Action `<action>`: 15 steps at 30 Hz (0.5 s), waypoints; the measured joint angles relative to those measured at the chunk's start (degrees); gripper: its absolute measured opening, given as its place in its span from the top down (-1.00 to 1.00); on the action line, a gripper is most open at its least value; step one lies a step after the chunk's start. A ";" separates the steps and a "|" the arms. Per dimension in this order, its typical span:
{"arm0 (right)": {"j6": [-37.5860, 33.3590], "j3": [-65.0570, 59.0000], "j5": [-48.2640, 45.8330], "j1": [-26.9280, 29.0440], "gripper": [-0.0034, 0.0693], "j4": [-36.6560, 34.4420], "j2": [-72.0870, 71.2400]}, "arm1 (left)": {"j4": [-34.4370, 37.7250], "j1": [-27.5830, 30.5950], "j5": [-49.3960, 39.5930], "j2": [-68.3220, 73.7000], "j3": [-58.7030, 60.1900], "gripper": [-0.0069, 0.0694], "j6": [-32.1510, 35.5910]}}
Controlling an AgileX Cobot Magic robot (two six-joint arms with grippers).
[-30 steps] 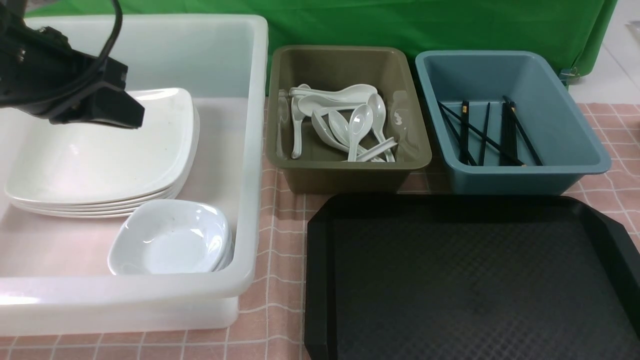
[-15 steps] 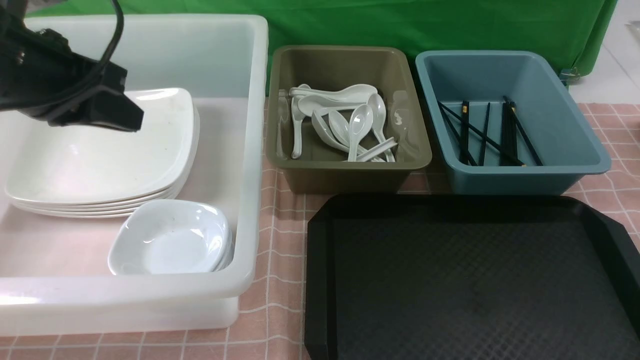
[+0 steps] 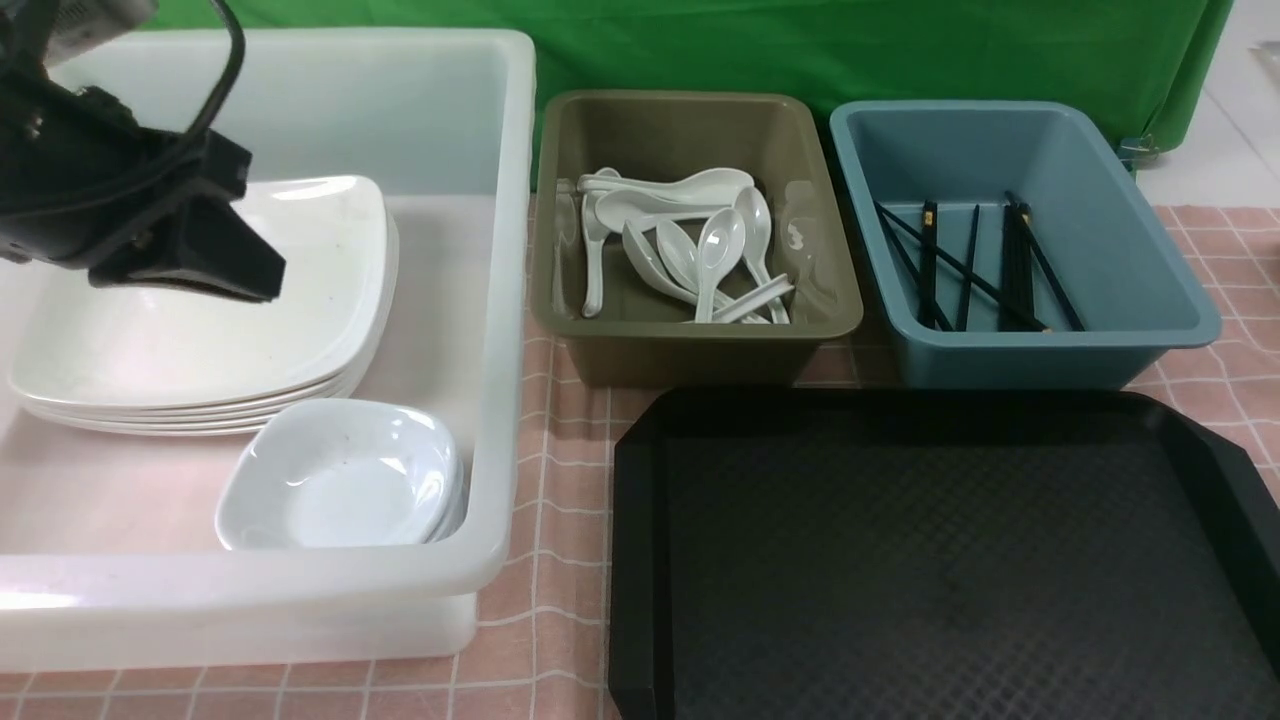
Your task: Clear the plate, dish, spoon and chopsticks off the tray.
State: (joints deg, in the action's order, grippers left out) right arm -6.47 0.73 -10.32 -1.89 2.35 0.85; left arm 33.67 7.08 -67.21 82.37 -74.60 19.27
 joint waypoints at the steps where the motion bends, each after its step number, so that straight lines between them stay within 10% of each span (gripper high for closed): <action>1: 0.00 0.00 0.00 0.00 0.62 0.00 0.00 | 0.14 -0.48 -0.74 -1.19 0.00 0.82 -0.01; 15: 0.00 0.00 0.00 0.00 0.54 0.06 0.00 | -8.03 -16.27 9.85 -35.60 18.99 0.82 -6.97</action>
State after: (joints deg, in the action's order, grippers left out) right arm -6.47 0.73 -10.32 -1.89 2.41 0.85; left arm 25.64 -9.19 -57.36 46.78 -55.62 12.30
